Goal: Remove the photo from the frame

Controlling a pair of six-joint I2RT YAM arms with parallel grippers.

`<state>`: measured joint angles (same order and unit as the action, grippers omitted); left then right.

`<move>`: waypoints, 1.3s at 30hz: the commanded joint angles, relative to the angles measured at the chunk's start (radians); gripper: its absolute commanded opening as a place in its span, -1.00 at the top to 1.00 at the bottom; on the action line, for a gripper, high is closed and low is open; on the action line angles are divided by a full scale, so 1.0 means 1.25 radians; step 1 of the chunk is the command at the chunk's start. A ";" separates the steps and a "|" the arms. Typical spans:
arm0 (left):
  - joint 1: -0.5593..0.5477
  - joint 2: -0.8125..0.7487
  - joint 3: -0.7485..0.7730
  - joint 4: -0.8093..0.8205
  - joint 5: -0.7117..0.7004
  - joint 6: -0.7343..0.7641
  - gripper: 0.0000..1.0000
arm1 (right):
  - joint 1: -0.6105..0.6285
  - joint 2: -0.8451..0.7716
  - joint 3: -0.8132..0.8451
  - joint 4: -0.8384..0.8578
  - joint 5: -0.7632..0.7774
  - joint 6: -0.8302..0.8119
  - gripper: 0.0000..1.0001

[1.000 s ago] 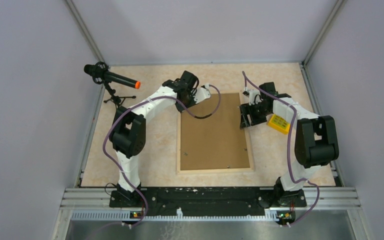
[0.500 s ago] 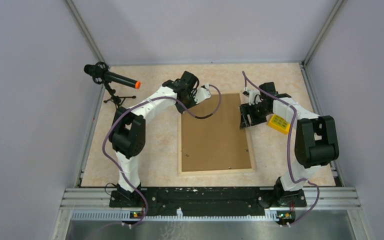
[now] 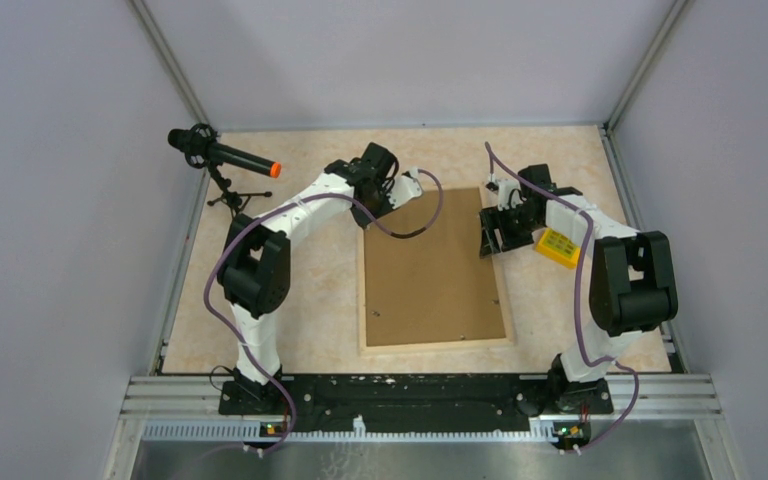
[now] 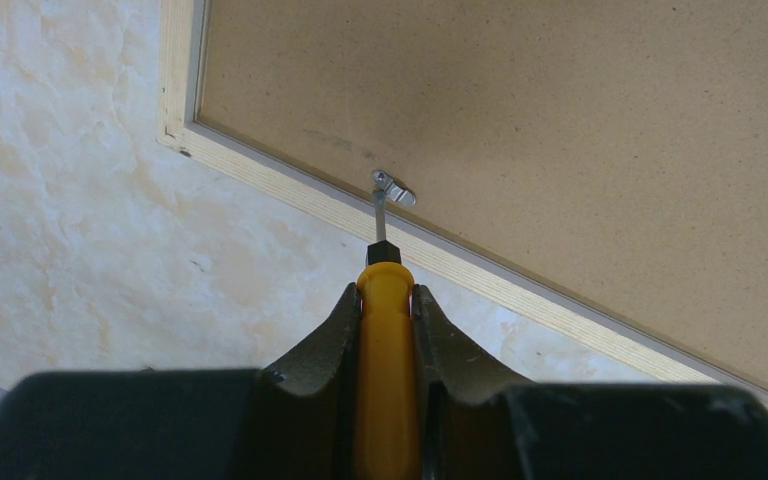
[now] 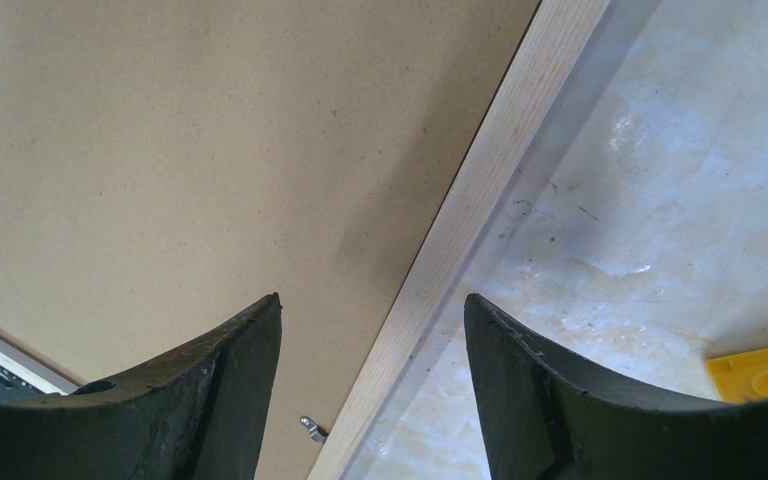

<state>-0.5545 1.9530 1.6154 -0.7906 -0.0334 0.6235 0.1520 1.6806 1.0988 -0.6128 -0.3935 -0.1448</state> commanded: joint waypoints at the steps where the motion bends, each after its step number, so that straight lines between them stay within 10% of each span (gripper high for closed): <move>1: -0.017 -0.042 -0.018 -0.071 0.074 -0.029 1.00 | -0.006 -0.003 -0.003 0.016 -0.004 0.008 -0.32; 39: -0.038 -0.033 -0.037 -0.004 0.091 -0.063 1.00 | -0.006 -0.015 -0.014 0.017 0.003 0.009 -0.32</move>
<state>-0.5846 1.9003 1.5570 -0.8154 0.0025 0.5751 0.1520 1.6806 1.0851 -0.6102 -0.3889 -0.1440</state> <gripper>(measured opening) 0.237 0.661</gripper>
